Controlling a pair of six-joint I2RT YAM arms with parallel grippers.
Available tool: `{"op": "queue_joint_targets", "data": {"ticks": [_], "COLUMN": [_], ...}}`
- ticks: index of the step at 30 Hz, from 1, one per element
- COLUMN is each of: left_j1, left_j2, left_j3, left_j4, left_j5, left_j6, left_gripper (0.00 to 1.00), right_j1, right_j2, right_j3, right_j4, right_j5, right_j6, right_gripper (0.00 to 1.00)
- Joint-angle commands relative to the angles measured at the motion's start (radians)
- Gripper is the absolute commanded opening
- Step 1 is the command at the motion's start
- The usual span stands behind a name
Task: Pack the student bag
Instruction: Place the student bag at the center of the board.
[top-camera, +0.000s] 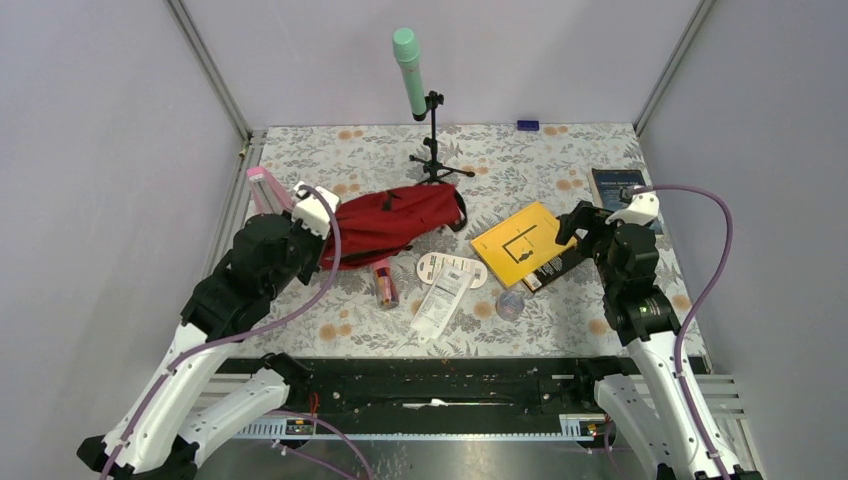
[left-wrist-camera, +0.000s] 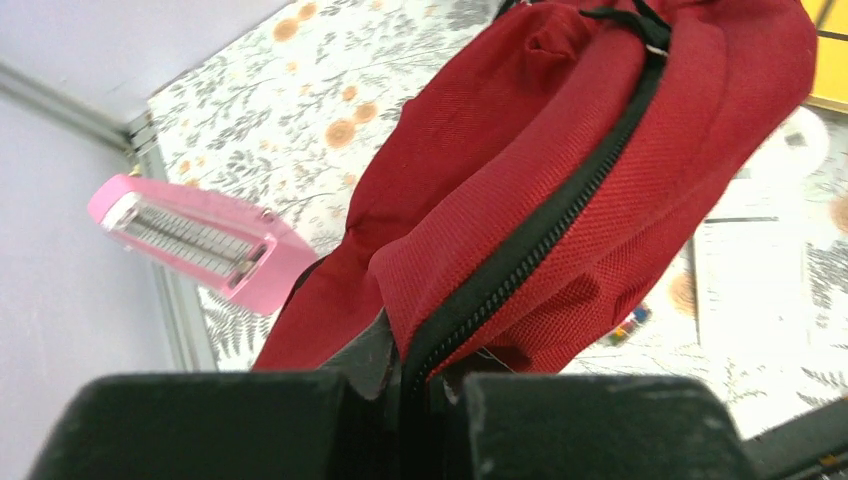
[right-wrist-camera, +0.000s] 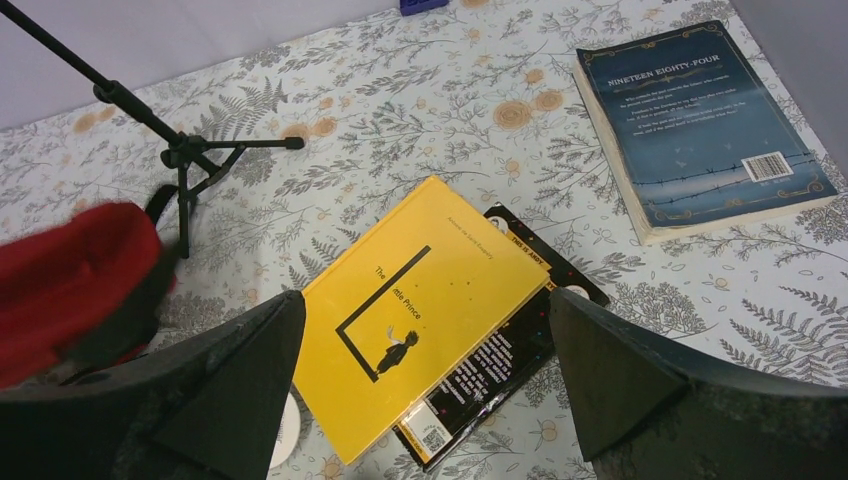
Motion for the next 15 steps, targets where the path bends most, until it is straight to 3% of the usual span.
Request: {"op": "queue_joint_targets", "data": {"ticks": [1, 8, 15], "left_j1": [-0.014, -0.049, -0.089], "left_j2": [0.023, 0.100, 0.124], "left_j3": [0.021, 0.053, 0.050], "left_j4": [0.099, 0.180, 0.198], "left_j5": [0.173, 0.300, 0.335], "left_j6": [0.026, 0.054, 0.070], "left_gripper": [0.00, 0.00, 0.00], "right_j1": [-0.003, -0.002, -0.003], "right_j2": [0.000, -0.008, 0.006], "right_j3": [0.021, 0.030, 0.028], "right_j4": [0.008, -0.014, -0.016], "right_j5": [-0.039, -0.058, -0.088], "right_j6": [0.008, 0.007, 0.014], "right_gripper": [0.98, 0.98, 0.98]}}
